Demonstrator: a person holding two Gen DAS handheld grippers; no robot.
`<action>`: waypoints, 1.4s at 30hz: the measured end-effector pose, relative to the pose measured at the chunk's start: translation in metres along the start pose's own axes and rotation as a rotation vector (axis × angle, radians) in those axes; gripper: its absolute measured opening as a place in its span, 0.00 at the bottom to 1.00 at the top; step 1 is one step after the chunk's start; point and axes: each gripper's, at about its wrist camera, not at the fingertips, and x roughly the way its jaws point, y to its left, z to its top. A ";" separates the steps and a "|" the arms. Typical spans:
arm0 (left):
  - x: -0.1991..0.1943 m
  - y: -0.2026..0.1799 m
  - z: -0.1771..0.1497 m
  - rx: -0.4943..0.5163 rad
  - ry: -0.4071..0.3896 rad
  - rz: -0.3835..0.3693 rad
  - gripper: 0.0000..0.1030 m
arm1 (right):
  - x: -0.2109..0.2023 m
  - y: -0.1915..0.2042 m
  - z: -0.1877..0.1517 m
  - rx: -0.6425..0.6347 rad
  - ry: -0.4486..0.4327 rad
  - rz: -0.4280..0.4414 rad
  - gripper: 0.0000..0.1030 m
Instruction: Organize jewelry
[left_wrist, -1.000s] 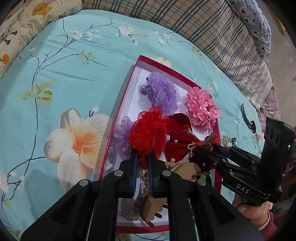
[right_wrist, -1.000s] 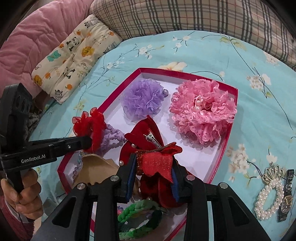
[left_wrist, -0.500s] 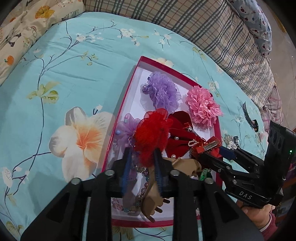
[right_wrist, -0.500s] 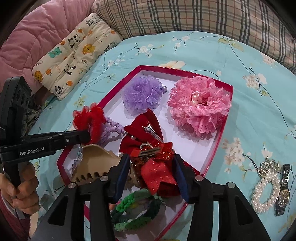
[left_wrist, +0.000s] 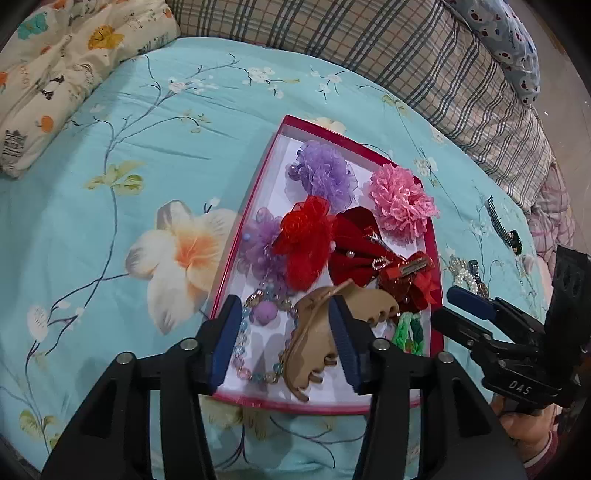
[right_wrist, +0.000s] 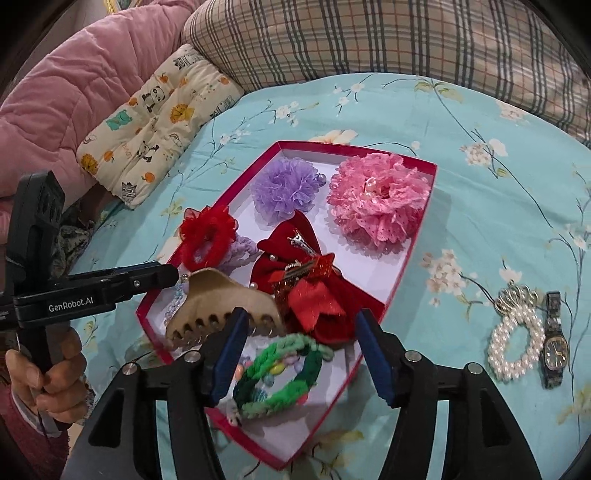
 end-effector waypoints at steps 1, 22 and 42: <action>-0.002 -0.001 -0.002 -0.001 0.000 0.003 0.47 | -0.003 0.000 -0.002 0.001 -0.003 0.000 0.62; -0.036 -0.009 -0.025 0.029 -0.048 0.102 0.64 | -0.030 0.003 -0.027 0.033 -0.011 -0.007 0.72; -0.065 -0.022 -0.044 0.089 -0.093 0.238 0.84 | -0.049 0.019 -0.042 -0.017 0.018 -0.026 0.92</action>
